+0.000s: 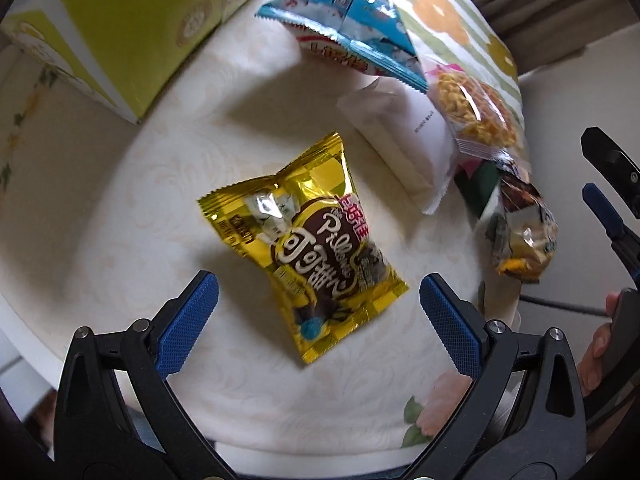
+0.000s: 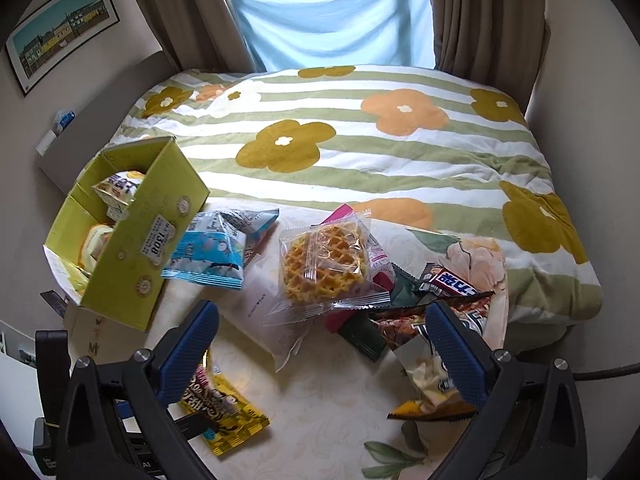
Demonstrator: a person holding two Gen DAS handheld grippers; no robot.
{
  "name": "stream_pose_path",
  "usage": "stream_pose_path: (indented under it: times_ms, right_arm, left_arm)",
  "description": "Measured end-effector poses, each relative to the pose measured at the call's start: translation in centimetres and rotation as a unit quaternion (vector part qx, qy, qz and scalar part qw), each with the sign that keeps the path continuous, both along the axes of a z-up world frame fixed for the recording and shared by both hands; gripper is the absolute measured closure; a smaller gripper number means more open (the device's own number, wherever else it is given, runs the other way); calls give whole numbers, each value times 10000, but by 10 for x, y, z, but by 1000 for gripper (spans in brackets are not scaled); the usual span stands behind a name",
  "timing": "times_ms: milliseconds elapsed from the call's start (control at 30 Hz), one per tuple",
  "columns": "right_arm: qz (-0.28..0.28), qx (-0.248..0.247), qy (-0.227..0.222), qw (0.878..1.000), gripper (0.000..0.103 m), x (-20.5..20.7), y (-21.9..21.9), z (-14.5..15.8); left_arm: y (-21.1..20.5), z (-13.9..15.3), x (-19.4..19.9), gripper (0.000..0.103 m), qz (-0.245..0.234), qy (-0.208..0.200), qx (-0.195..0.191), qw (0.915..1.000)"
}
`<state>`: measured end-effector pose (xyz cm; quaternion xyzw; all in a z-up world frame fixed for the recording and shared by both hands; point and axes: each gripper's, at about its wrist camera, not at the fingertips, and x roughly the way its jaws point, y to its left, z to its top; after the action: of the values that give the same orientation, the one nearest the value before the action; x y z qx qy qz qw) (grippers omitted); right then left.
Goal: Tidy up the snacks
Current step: 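Grasp the gold chocolate bag with the left tool while the right tool grasps the waffle pack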
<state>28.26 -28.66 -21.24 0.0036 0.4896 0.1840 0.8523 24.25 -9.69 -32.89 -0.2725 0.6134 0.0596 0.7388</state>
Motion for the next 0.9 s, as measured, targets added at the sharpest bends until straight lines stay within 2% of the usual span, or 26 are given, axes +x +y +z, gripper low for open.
stream_pose_path:
  times_ms: [200, 267, 333, 433, 500, 533, 667, 900]
  right_arm:
    - [104, -39, 196, 9997, 0, 23, 6, -24]
    - [131, -87, 244, 9996, 0, 30, 9, -32]
    - [159, -171, 269, 9994, 0, 36, 13, -38]
    - [169, -270, 309, 9990, 0, 44, 17, -47]
    - [190, -340, 316, 9987, 0, 47, 21, -51]
    - [203, -408, 307, 9985, 0, 49, 23, -53]
    - [265, -586, 289, 9975, 0, 56, 32, -60]
    - [287, -864, 284, 9954, 0, 64, 46, -73]
  left_arm:
    - [-5, -22, 15, 3, 250, 162, 76, 9995]
    - [-7, -27, 20, 3, 239, 276, 187, 9992]
    - [-11, -27, 23, 3, 147, 226, 374, 9989]
    - [-24, -26, 32, 12, -167, 250, 803, 9963]
    - [-31, -25, 36, 26, -362, 221, 1106, 9930]
    - [-33, -24, 37, 29, -425, 204, 1202, 9916]
    - [-34, -21, 38, 47, -576, 36, 1276, 9901]
    - [-28, -16, 40, 51, -664, -16, 1170, 9909]
